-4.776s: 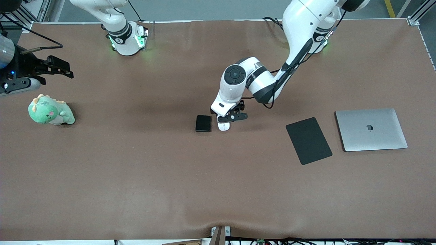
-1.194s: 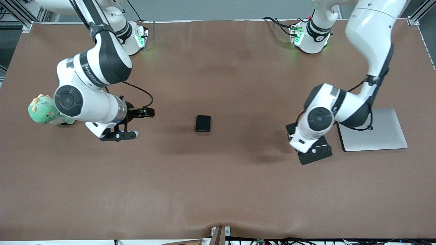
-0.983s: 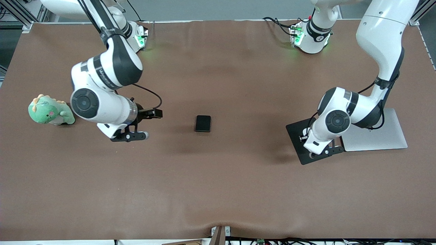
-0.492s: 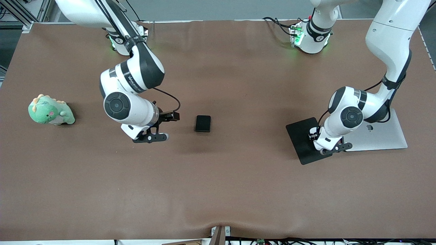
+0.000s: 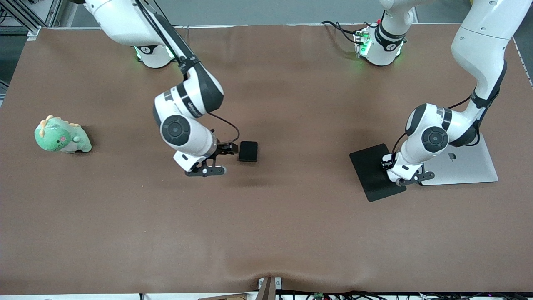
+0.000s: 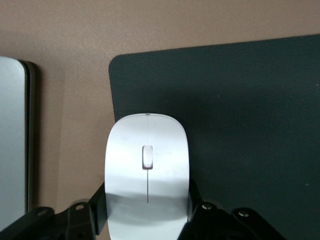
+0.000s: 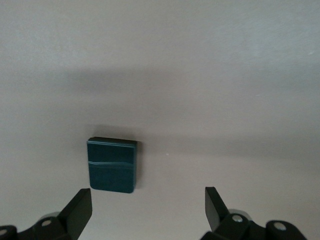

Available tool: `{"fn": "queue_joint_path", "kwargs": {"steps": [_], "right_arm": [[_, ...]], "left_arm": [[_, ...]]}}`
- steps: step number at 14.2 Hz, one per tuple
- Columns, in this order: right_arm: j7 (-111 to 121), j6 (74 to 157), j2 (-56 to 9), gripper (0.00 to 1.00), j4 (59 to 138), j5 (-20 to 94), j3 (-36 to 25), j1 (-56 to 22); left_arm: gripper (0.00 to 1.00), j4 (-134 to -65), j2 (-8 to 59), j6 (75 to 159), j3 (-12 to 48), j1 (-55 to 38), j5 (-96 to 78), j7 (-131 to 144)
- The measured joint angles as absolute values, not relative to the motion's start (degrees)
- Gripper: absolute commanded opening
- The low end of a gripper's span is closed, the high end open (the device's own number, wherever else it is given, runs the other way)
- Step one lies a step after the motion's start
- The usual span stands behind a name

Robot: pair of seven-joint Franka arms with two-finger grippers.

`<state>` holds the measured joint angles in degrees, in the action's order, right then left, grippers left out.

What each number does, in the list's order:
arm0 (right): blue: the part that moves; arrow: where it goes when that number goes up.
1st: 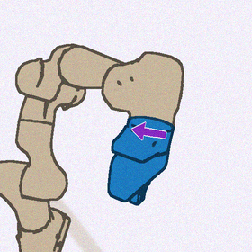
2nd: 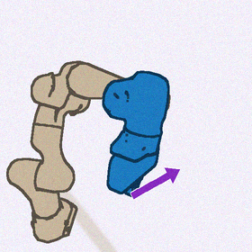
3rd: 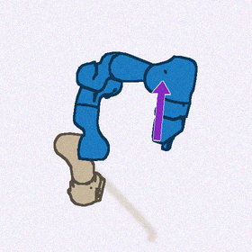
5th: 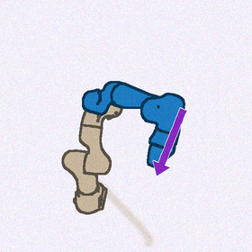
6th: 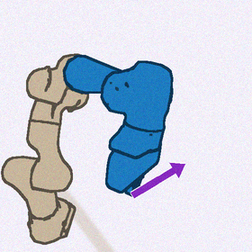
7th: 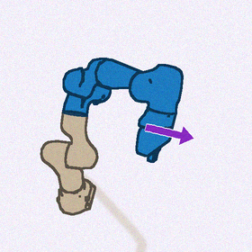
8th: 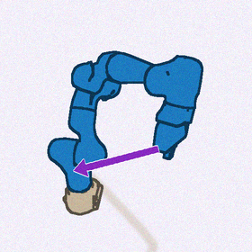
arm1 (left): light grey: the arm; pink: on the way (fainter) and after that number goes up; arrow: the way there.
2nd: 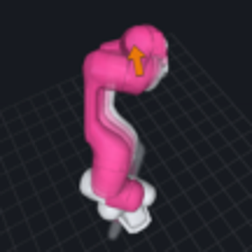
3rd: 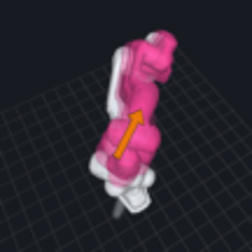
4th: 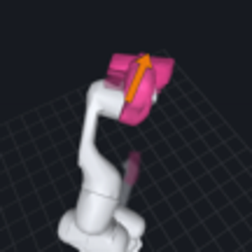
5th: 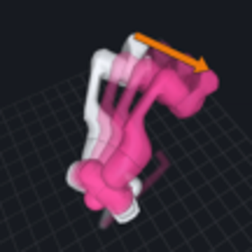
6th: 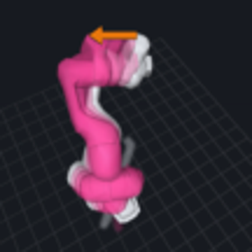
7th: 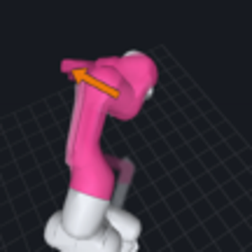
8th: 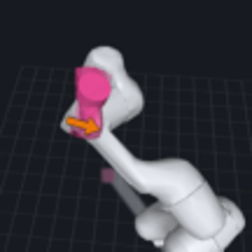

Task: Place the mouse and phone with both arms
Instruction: 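Lower the mouse onto the pad while the right gripper grasps the phone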

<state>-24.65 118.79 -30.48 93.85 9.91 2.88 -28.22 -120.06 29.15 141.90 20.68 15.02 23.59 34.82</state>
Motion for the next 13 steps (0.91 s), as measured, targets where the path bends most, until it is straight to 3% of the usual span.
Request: {"fn": "queue_joint_path", "kwargs": {"steps": [13], "right_arm": [[-31.87,130.89,-38.43,1.00,94.14,9.79,2.79,-34.85]], "left_arm": [[0.00,-123.30,27.19,146.13,21.33,15.63,23.59,30.82]]}}
